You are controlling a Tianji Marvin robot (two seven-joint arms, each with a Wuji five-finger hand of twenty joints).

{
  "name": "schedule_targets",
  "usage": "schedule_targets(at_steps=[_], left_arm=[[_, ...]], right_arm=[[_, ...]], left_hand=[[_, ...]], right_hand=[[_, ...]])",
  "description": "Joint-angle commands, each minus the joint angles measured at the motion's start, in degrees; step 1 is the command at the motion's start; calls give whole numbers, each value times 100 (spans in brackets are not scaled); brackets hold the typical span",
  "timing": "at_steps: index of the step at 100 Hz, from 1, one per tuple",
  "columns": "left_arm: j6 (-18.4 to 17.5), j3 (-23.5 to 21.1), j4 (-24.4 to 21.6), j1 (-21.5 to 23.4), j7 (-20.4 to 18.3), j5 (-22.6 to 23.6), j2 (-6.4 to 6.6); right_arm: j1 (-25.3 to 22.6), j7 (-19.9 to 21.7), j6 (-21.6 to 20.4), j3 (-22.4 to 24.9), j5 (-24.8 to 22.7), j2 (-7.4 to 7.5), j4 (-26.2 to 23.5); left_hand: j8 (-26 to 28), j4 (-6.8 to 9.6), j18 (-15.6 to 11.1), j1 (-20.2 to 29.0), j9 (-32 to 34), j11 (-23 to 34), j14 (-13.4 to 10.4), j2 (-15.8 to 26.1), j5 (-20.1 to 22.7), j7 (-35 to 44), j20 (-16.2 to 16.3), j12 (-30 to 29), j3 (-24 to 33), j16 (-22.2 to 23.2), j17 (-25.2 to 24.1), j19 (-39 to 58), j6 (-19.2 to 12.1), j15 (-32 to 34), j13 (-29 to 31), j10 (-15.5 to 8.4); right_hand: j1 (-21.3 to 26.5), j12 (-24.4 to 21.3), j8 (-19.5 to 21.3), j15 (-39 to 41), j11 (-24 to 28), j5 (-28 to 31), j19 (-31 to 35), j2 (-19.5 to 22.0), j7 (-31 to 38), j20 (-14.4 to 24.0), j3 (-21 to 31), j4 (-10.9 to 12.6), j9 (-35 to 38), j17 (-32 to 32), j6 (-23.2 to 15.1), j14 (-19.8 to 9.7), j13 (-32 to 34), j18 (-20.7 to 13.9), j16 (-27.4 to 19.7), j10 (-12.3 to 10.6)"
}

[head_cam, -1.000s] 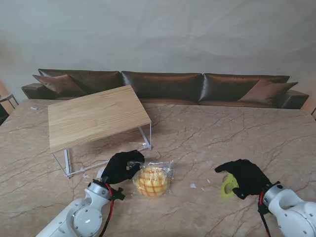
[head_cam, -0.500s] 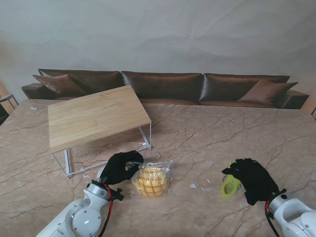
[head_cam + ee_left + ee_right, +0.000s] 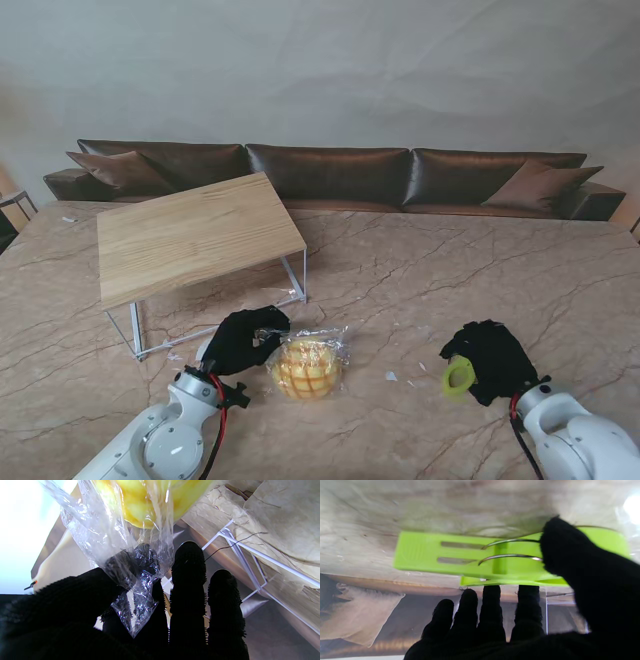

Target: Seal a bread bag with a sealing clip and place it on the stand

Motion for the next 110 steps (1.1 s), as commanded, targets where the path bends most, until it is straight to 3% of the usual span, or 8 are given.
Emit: schedule_targets(at_steps=[1,10,22,34,54,72,78,110], left_arm=[[-2,-11,-40,60,-15,-8,-7],[-5,-21,-34,64,7,-2,-10],[-17,-41,-31,73,-8,-16,-8],[-36,-72,-24,85,-18,-29,-7],[-70,-152,-33,115,-64,-59,1],[-93,-164,-22,114,-68,-72,-1],[-101,-158,-18,112,-67,-74,-2],[-108,-127,-35,105,-62,-58,-1]], right_arm=[[113,-70,48,-101,-33,-87,3],[330,-212,291,-400,69,-113,137],[665,-442,672,-874,252,-160,361],[890,-474,967,-1220,359,-189,440],[901,-337,875,-1196,416,-196,302],[595,-244,642,-786,190,-164,-21],[505,-232,574,-653,107,-152,-70],[383,-174,207,-351,26,-108,41]], left_hand=[[223,346,-86,159,289,449,-132,426,202,496,-35,168,136,109,-61,191,-375,4,124,-549],[218,344,-91,179,278,441,-120,427,196,494,-30,169,123,112,-80,186,-367,-3,112,-555],[216,338,-89,185,269,434,-123,436,188,494,-26,171,100,112,-92,178,-376,-20,89,-555],[217,342,-89,189,279,437,-123,439,193,497,-22,170,104,109,-87,177,-374,-23,98,-553],[221,346,-93,179,285,440,-135,440,204,504,-16,172,93,108,-74,181,-389,-21,106,-558],[214,350,-97,166,294,436,-133,440,202,493,-11,166,103,107,-66,184,-391,-16,115,-561],[211,348,-96,161,291,434,-135,451,191,485,-11,166,96,106,-70,182,-397,-14,116,-563],[207,340,-111,153,281,416,-141,472,180,471,-6,168,70,102,-78,176,-417,-20,110,-563]], right_hand=[[-323,172,511,412,371,405,468,164,279,289,-91,-90,309,-235,-286,102,11,134,279,-72],[-512,396,1059,930,838,790,741,372,492,669,-213,-97,698,-298,-365,212,17,318,713,-142],[-956,702,1230,1231,1092,775,745,655,367,1100,-467,-136,869,-328,-97,277,79,411,1074,-149],[-1345,483,352,1017,694,146,428,844,-468,1645,-705,-130,603,-337,636,326,19,460,1090,-61],[-1565,-104,-479,-310,-312,-642,-192,590,-723,1167,-609,-194,204,-248,1094,-189,214,68,-79,-33],[-1563,-146,-467,-458,-417,-372,-165,286,-605,885,-483,-236,524,-164,1027,-182,546,-122,-203,-71],[-1696,-128,-392,-457,-426,-231,123,-153,-488,726,-129,-316,654,-163,946,-164,673,-146,-197,-89],[-1516,-83,-104,-378,-347,197,224,-377,-65,479,-20,-329,1025,-136,566,-186,1028,-225,-156,-210]])
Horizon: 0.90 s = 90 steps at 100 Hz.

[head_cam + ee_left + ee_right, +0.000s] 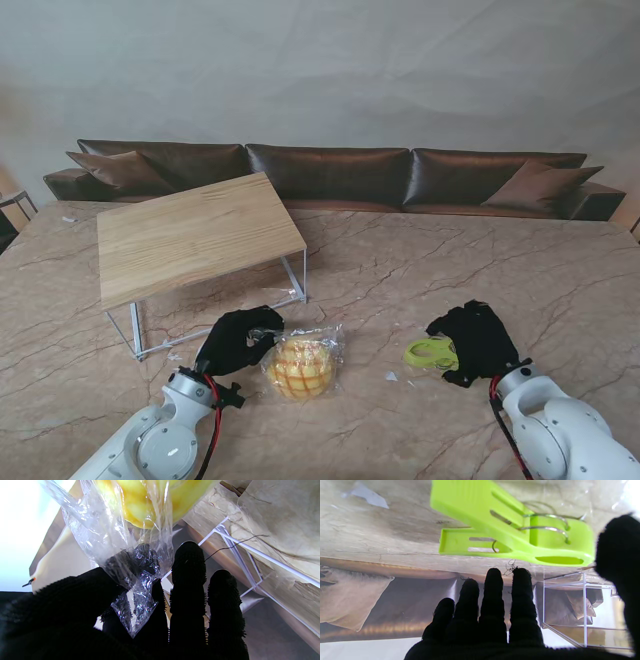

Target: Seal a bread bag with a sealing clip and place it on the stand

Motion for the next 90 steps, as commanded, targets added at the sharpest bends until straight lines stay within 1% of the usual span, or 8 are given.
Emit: schedule_targets(at_steps=[1,27,52,64,67,71,80,90], left_arm=[[-3,20,-40,38,-6,8,-13],[13,39,-54,29,-31,13,-6],[9,56,-32,30,-6,14,-12],[5,55,-29,36,-12,5,-13],[1,55,-27,36,-9,8,-13],[-4,55,-25,37,-5,12,-13],[-15,53,-21,37,-5,16,-12],[-23,49,-16,37,-13,11,-11]], right_arm=[[-7,-28,-17,-16,-19,18,91],[72,127,-55,-125,37,43,271],[229,102,83,-324,-3,63,452],[315,40,164,-415,-21,66,531],[340,24,186,-442,-25,67,555],[382,-13,219,-486,-30,67,599],[484,-175,331,-602,-68,70,715],[601,-250,408,-716,-9,59,838]], left_hand=[[207,340,-91,153,279,415,-141,471,180,471,-5,151,77,101,-64,176,-415,-14,110,-565],[212,340,-100,157,271,405,-136,480,167,464,3,164,48,102,-74,174,-425,-17,101,-568],[207,336,-102,147,270,395,-149,497,154,449,10,167,26,105,-65,180,-440,-16,95,-575],[208,335,-113,141,270,392,-143,520,149,449,9,168,18,107,-80,173,-445,-16,95,-572],[208,336,-108,145,269,391,-143,512,149,449,11,168,18,107,-70,180,-446,-16,95,-572],[206,335,-105,140,263,386,-146,507,147,446,13,167,14,107,-70,181,-455,-17,92,-578],[212,330,-122,138,254,378,-158,519,134,444,11,169,-1,105,-79,175,-473,-26,76,-582],[227,320,-136,127,242,363,-169,534,118,444,6,170,-25,100,-93,162,-511,-45,56,-604]], right_hand=[[9,30,135,18,-38,42,43,-197,117,-61,198,-146,140,-29,-106,-178,69,-99,9,-67],[235,6,190,-6,-96,202,165,-136,77,-77,185,-119,329,4,-164,-180,168,27,0,-88],[750,0,222,55,-138,260,477,-2,42,6,209,-32,462,59,-212,-154,213,248,37,-90],[1093,25,247,160,-92,346,734,213,100,105,226,50,612,96,-293,-87,332,418,91,-98],[1203,37,255,215,-70,365,801,474,123,132,80,93,671,113,-329,-68,377,456,121,-95],[1293,57,267,277,-19,419,862,541,155,158,73,121,768,181,-352,-48,472,501,148,-105],[1352,126,308,535,148,541,1111,651,234,280,86,162,1004,423,-466,76,787,668,282,-132],[1437,165,326,639,255,658,1211,826,267,336,112,194,1209,595,-559,106,989,746,368,-171]])
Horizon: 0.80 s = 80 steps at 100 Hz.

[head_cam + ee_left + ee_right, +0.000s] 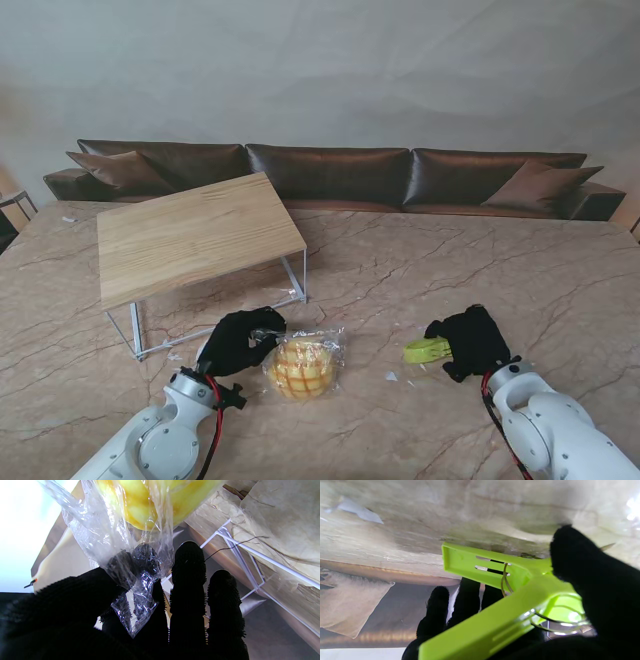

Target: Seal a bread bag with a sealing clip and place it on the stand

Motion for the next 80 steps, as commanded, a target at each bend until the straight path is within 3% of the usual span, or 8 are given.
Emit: schedule_targets(at_steps=[1,27,34,39,46,50,61,80], left_arm=[[-21,5,-5,43,-10,-1,-16],[-20,-15,-9,54,-52,-6,-6],[-34,-19,-6,55,-66,-16,-5],[-43,-24,-7,56,-78,-26,-4],[-43,-33,-7,59,-78,-24,-3],[-37,-39,-8,62,-80,-26,-2],[-40,-57,-4,69,-109,-48,1],[-47,-59,4,72,-124,-68,1]], right_arm=[[33,37,27,-60,27,-35,113],[358,-37,135,-298,113,-30,443],[467,-60,149,-368,166,-33,562],[545,-90,137,-417,234,-41,654],[634,-116,129,-482,317,-50,756],[677,-130,125,-517,353,-53,810],[759,-122,113,-594,532,-80,914],[749,206,-108,-539,896,-123,871]], left_hand=[[228,320,-123,129,241,362,-172,478,116,442,6,167,31,99,-65,160,-436,-45,54,-606],[258,317,-145,133,232,346,-181,488,110,439,-2,176,5,77,-75,142,-450,-95,33,-618],[264,317,-146,135,236,343,-182,475,119,443,-3,176,2,71,-80,137,-454,-108,28,-614],[267,317,-147,134,234,340,-179,482,112,437,-4,177,2,66,-80,135,-456,-114,32,-612],[271,316,-160,126,233,337,-200,491,99,430,-7,180,-2,60,-80,130,-471,-121,29,-630],[275,319,-168,135,237,338,-191,478,109,436,-8,181,3,58,-73,129,-462,-122,31,-621],[278,316,-162,137,237,335,-187,483,116,435,-13,183,1,54,-69,124,-451,-121,36,-611],[278,319,-161,137,236,330,-186,480,109,425,-17,180,0,49,-66,120,-457,-124,31,-614]], right_hand=[[267,62,124,110,186,294,91,87,160,71,-37,122,258,77,-159,116,185,98,94,-37],[457,544,-4,823,1230,291,374,460,-117,435,12,227,851,656,94,215,776,230,944,-202],[613,1113,-16,1398,1618,549,516,395,-125,595,-98,-579,1088,715,28,219,817,224,1466,-273],[642,1596,54,1773,1813,951,577,400,22,693,-177,-773,1255,699,-301,230,804,218,1835,-352],[550,2191,-1166,2184,2026,1604,639,284,1122,876,-323,-943,1262,658,-1203,263,711,250,2375,-404],[449,2325,-1259,2285,2093,2011,667,215,1517,922,-450,-1054,1139,607,-1591,302,597,258,2485,-386],[113,1998,-709,2041,1588,2507,622,722,1698,1056,-735,-1032,206,115,-1850,349,-320,93,2409,-48],[-412,196,1288,628,554,2846,275,1716,1664,1211,-1482,-884,-413,-221,-1951,-77,-814,-269,796,122]])
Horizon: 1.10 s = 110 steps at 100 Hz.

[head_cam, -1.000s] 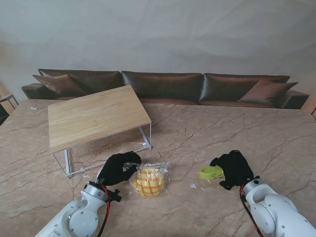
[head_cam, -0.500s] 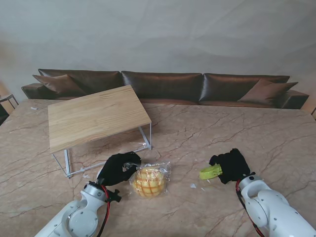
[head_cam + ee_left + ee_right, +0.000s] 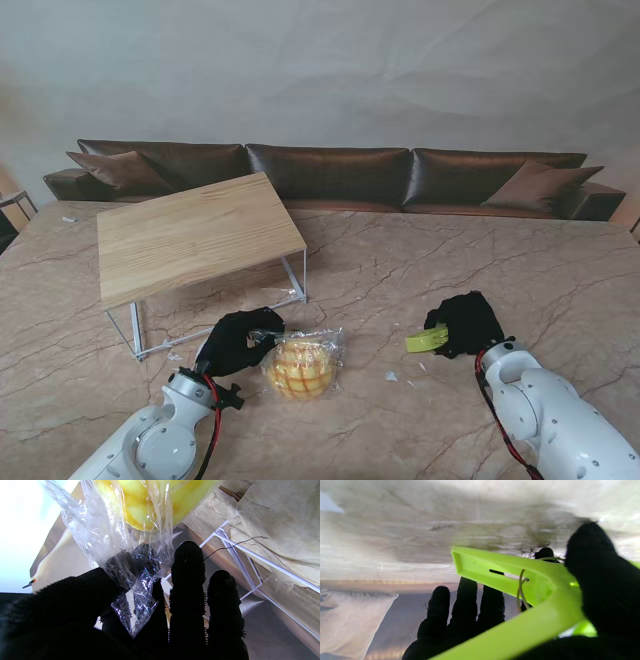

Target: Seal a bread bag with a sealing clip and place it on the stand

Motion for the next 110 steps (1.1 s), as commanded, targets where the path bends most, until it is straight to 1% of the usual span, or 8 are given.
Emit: schedule_targets(at_steps=[1,25,44,77,97,102,106,110], left_arm=[[-16,3,2,54,-10,-13,-11],[-42,7,10,49,-41,-47,-11],[-74,12,17,43,-60,-63,-10],[-71,-17,12,51,-161,-87,11],[-64,-43,13,54,-189,-107,15],[-65,-48,15,55,-193,-110,16],[-67,-54,16,58,-200,-113,17],[-68,-61,19,61,-205,-116,18]], right_arm=[[-121,72,-93,-59,-15,-60,100],[-164,299,-394,63,439,-124,35],[-48,495,-482,-21,845,-165,220],[368,439,-557,-527,1052,-184,714],[564,303,-625,-799,1027,-186,915],[589,267,-658,-838,1018,-185,937],[587,247,-673,-845,976,-178,920],[570,242,-684,-833,927,-169,881]], left_hand=[[277,319,-129,137,236,330,-146,474,109,425,-17,139,5,49,-40,121,-443,-50,32,-612],[270,319,-137,132,234,322,-156,490,103,411,-23,136,-3,45,-40,115,-446,-47,38,-613],[268,321,-140,129,235,318,-159,492,105,404,-22,135,-9,46,-34,119,-452,-41,40,-610],[271,326,-137,130,236,317,-149,481,107,401,-15,141,-18,50,-31,131,-445,-31,41,-605],[272,330,-132,132,240,319,-137,487,105,399,-12,142,-9,52,-32,136,-448,-23,47,-605],[270,328,-129,122,238,319,-139,497,100,395,-11,142,-15,52,-34,136,-446,-23,47,-604],[272,330,-127,129,237,318,-139,493,107,399,-11,141,-13,52,-35,136,-439,-23,46,-606],[270,330,-123,128,234,316,-140,487,102,395,-11,140,-16,51,-35,136,-440,-23,45,-601]], right_hand=[[-426,-288,1045,-399,-305,1397,-69,917,1084,94,-140,27,109,-10,-721,-273,146,-121,-394,-29],[-571,-474,2356,-822,-557,2041,50,441,1212,167,0,222,2214,976,-218,345,2395,402,-811,190],[-524,-212,2617,-606,-124,2324,437,-881,1308,398,639,-171,3003,1919,-49,693,3607,767,-346,255],[-489,731,2785,-160,849,2333,738,-1468,1282,637,951,-370,3180,2184,-76,584,3805,992,456,41],[-613,1194,2978,428,1321,2827,622,-1565,1653,923,1069,-51,3556,2025,87,440,3545,865,860,15],[-673,1342,3118,630,1522,3002,642,-1645,1811,950,1173,175,3709,2085,150,458,3668,892,961,24],[-718,1499,3602,849,1637,3225,727,-1714,1916,1010,1245,661,3884,2214,168,496,3857,937,1116,22],[-705,1587,3886,1240,1769,3366,828,-1899,2072,1055,1331,746,4109,2373,188,564,4170,1017,1337,11]])
